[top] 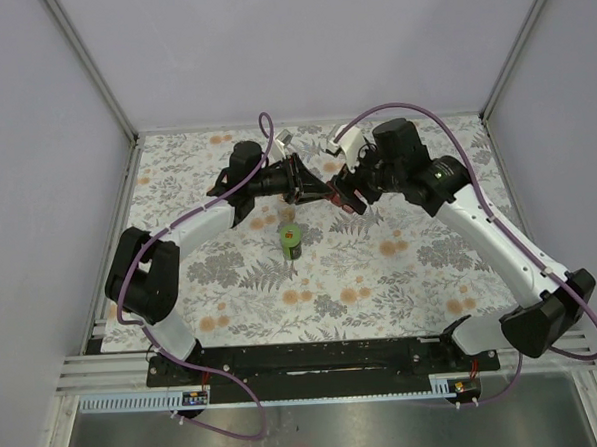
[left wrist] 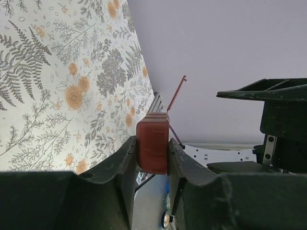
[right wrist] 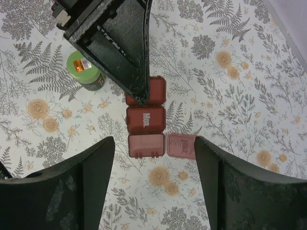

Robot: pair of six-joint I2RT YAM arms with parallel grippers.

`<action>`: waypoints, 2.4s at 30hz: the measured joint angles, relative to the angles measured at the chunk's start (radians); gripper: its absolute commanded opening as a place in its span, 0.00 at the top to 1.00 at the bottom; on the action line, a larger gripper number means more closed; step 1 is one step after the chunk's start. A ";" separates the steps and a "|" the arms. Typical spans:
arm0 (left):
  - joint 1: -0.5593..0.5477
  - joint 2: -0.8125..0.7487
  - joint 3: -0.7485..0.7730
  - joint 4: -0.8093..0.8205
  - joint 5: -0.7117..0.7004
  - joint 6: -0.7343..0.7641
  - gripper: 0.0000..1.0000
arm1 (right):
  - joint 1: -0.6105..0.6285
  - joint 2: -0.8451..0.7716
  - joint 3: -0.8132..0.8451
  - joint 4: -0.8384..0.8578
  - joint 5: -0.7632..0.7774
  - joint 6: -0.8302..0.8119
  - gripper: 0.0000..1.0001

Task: Sort the pills into containers
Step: Open the pill container at the center of the board.

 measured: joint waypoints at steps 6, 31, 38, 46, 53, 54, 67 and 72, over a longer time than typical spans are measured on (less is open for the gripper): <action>-0.002 0.000 0.002 -0.007 -0.001 0.005 1.00 | 0.012 0.087 0.067 -0.023 0.004 -0.018 0.27; -0.002 0.000 0.002 -0.005 0.003 -0.004 1.00 | 0.041 0.167 0.048 -0.029 0.026 -0.024 0.39; -0.002 0.000 0.002 -0.005 0.005 -0.005 1.00 | 0.042 0.179 0.045 -0.029 0.032 -0.023 0.48; -0.002 0.000 0.002 -0.005 0.005 -0.004 0.92 | 0.044 0.181 0.045 -0.028 0.034 -0.023 0.66; -0.002 0.000 0.002 -0.005 0.006 -0.003 0.62 | 0.047 0.181 0.045 -0.029 0.050 -0.023 0.77; -0.002 0.000 0.003 -0.005 0.006 -0.002 0.59 | 0.048 0.180 0.045 -0.029 0.052 -0.024 0.79; -0.001 0.000 0.019 -0.034 0.035 0.037 0.32 | 0.048 0.173 0.008 -0.029 0.111 -0.028 0.87; 0.037 -0.001 0.019 -0.103 0.030 0.087 0.32 | 0.048 0.142 -0.040 -0.026 0.135 -0.028 0.87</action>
